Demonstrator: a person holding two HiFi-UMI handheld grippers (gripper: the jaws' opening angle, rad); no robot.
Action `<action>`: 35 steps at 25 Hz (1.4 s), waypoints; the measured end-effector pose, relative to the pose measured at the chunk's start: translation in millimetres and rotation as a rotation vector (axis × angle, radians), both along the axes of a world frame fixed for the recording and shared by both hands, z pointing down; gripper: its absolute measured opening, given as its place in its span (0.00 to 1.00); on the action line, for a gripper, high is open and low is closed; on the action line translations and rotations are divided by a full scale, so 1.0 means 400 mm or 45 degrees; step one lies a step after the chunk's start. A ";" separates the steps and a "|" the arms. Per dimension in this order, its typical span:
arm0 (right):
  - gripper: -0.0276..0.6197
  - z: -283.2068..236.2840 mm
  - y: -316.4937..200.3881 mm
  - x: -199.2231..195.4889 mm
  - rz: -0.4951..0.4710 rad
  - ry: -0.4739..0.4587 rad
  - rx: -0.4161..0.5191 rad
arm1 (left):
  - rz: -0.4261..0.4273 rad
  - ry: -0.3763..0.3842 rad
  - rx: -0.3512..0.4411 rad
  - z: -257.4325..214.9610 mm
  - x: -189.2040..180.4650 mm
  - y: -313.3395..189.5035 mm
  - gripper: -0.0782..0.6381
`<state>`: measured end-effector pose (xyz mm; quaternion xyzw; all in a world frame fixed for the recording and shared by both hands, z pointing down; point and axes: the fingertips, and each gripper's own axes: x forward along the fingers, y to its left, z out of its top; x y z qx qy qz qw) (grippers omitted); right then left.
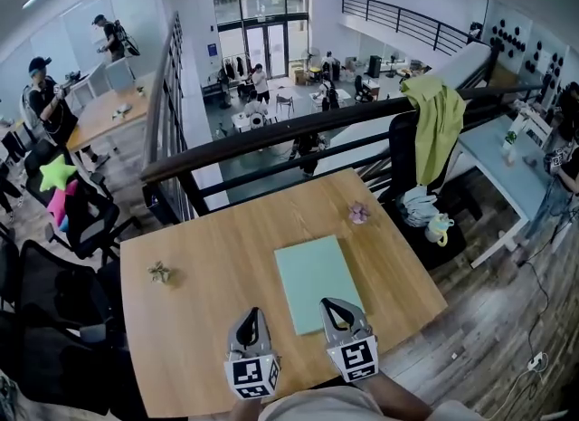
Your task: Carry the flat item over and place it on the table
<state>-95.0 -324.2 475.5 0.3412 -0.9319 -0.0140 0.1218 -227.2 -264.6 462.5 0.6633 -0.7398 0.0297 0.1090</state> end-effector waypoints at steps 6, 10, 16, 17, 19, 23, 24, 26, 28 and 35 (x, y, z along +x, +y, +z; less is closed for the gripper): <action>0.06 -0.094 -0.026 0.020 0.022 -0.056 0.084 | -0.011 -0.068 0.080 -0.087 -0.002 -0.017 0.11; 0.06 -0.137 -0.034 0.040 0.035 -0.081 0.124 | -0.020 -0.122 0.120 -0.126 0.000 -0.010 0.11; 0.06 -0.138 -0.037 0.054 0.050 -0.104 0.125 | -0.033 -0.124 0.139 -0.146 0.002 -0.009 0.11; 0.06 -0.139 -0.036 0.055 0.047 -0.102 0.128 | -0.033 -0.132 0.145 -0.152 0.004 -0.010 0.11; 0.06 -0.143 -0.035 0.056 0.041 -0.092 0.137 | -0.027 -0.145 0.149 -0.157 0.009 -0.012 0.11; 0.06 -0.148 -0.034 0.062 0.041 -0.074 0.150 | -0.009 -0.145 0.144 -0.156 0.020 -0.016 0.11; 0.06 -0.150 -0.034 0.063 0.042 -0.067 0.153 | -0.005 -0.145 0.146 -0.157 0.022 -0.017 0.11; 0.06 -0.153 -0.037 0.066 0.046 -0.062 0.156 | 0.003 -0.146 0.152 -0.161 0.026 -0.019 0.11; 0.06 -0.151 -0.039 0.069 0.056 -0.075 0.152 | 0.009 -0.147 0.154 -0.160 0.030 -0.020 0.11; 0.06 -0.152 -0.039 0.081 0.066 -0.073 0.158 | 0.023 -0.127 0.157 -0.155 0.043 -0.028 0.11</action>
